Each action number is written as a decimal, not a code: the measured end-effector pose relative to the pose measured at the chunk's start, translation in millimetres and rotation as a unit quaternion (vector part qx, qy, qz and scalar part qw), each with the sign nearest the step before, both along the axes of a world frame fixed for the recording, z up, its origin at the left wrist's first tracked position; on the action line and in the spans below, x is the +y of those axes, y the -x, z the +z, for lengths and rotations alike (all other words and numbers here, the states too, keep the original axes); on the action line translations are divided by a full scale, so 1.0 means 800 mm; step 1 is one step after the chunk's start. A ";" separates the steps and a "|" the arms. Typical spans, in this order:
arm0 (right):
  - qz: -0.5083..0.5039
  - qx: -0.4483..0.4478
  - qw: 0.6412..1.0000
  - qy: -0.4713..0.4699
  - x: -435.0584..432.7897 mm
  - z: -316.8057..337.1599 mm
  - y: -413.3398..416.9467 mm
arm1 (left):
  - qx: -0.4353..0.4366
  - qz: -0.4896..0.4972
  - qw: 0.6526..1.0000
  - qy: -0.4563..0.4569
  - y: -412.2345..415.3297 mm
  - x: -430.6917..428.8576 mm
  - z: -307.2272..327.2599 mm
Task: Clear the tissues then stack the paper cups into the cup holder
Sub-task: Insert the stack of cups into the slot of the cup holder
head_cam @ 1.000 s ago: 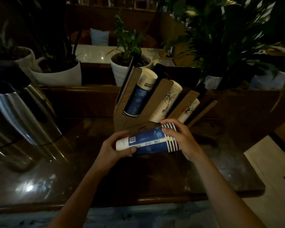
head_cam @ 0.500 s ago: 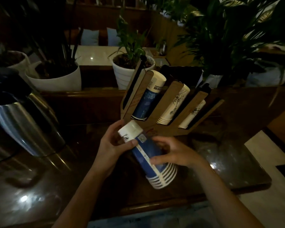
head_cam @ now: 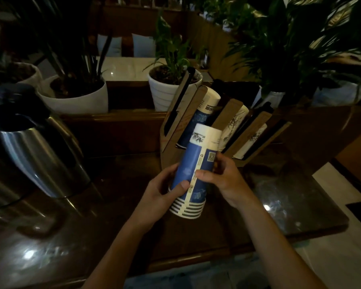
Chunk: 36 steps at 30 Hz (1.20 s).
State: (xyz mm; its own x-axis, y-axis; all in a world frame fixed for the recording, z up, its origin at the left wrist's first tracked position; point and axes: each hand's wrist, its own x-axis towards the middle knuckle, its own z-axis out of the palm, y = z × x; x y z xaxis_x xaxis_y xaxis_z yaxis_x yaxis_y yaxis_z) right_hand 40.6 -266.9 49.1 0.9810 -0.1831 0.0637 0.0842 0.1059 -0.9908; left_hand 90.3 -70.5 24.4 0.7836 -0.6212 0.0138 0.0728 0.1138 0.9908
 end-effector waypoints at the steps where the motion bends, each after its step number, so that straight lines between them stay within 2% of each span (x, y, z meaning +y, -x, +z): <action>1: -0.005 -0.007 1.000 -0.010 0.000 0.000 -0.001 | -0.003 -0.001 1.000 0.000 0.000 0.001 -0.002; 11: -0.044 -0.019 0.993 -0.103 -0.034 0.023 -0.012 | -0.077 0.000 0.996 -0.039 -0.009 -0.005 0.016; 16: -0.022 0.014 0.999 -0.047 -0.071 0.038 -0.011 | -0.075 0.011 0.996 -0.045 -0.002 -0.031 0.014; 20: -0.018 -0.004 0.999 -0.026 -0.098 0.044 -0.006 | -0.088 0.018 0.995 -0.040 0.007 -0.061 0.016; 27: -0.037 -0.040 0.995 -0.082 -0.146 0.060 -0.006 | -0.077 0.080 0.994 -0.007 0.014 -0.084 -0.002; 32: -0.067 -0.094 0.986 -0.118 -0.175 0.095 -0.016 | -0.161 0.105 0.971 -0.142 0.020 -0.082 -0.031; 34: -0.082 -0.116 0.981 -0.129 -0.180 0.117 -0.023 | -0.224 0.104 0.927 -0.281 0.021 -0.085 -0.048; 36: -0.082 -0.141 0.977 -0.135 -0.181 0.140 -0.029 | -0.278 0.089 0.851 -0.437 0.021 -0.091 -0.072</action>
State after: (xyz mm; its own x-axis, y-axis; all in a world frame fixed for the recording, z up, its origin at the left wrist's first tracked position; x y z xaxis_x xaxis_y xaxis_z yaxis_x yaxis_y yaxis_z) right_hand 64.2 -411.6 161.1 0.8872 -0.3846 0.2549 0.3878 0.3222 -0.8636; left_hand 73.5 -143.1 -32.9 0.8894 -0.4572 0.0073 -0.3768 -0.7237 0.5782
